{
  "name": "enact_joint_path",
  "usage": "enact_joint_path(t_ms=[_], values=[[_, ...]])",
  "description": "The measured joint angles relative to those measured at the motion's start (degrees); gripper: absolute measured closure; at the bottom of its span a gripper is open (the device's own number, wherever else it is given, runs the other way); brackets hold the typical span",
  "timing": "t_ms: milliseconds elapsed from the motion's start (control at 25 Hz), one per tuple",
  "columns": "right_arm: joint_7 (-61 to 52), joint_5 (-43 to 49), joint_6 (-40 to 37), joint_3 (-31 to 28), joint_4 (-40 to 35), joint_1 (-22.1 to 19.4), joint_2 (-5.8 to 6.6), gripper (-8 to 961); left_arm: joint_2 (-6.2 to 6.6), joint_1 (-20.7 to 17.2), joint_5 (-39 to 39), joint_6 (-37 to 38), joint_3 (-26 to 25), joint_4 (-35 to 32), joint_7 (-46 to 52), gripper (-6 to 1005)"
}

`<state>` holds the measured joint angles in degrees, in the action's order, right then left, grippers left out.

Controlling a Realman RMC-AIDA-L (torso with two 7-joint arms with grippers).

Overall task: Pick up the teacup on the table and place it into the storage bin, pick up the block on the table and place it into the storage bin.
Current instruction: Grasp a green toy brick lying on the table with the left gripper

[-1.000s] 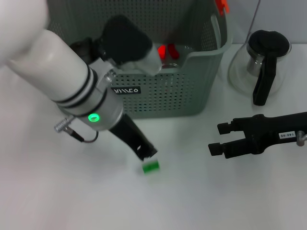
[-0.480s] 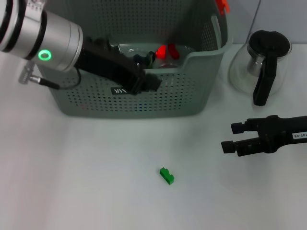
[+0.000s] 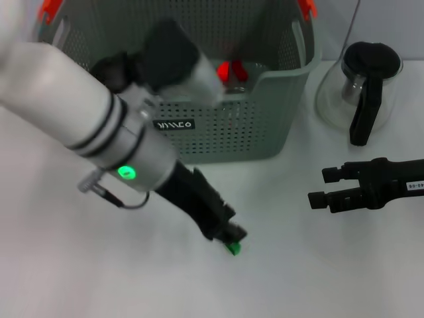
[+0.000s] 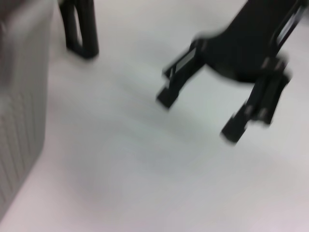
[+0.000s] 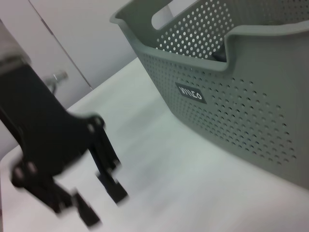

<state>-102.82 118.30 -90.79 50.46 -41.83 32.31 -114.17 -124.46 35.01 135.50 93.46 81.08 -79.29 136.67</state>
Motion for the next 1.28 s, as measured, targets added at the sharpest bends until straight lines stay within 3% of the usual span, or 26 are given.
enact_joint_path(t_ms=[120, 320, 440, 680, 1280], values=[[-0.01, 0.00, 0.06, -0.01, 0.00, 0.13, 0.00, 6, 0.00, 0.00, 4.23, -4.69, 6.43, 1.95, 2.77, 793], [-0.02, 0.01, 0.06, -0.01, 0.00, 0.35, 0.00, 6, -0.06, 0.62, 8.32, -10.40, 13.25, 4.33, 7.41, 550], [-0.02, 0.00, 0.08, -0.01, 0.00, 0.44, 0.00, 6, -0.08, 1.28, 9.97, -12.73, 15.97, 6.06, 9.85, 305], [-0.01, 0.00, 0.10, -0.02, 0.00, 0.47, 0.00, 7, -0.22, 1.82, 11.22, -15.29, 18.27, 7.21, 12.85, 215], [0.47, 0.00, 0.18, -0.01, 0.00, 0.14, 0.00, 6, -0.26, 2.70, 13.10, -20.12, 26.17, 8.96, 18.95, 218]])
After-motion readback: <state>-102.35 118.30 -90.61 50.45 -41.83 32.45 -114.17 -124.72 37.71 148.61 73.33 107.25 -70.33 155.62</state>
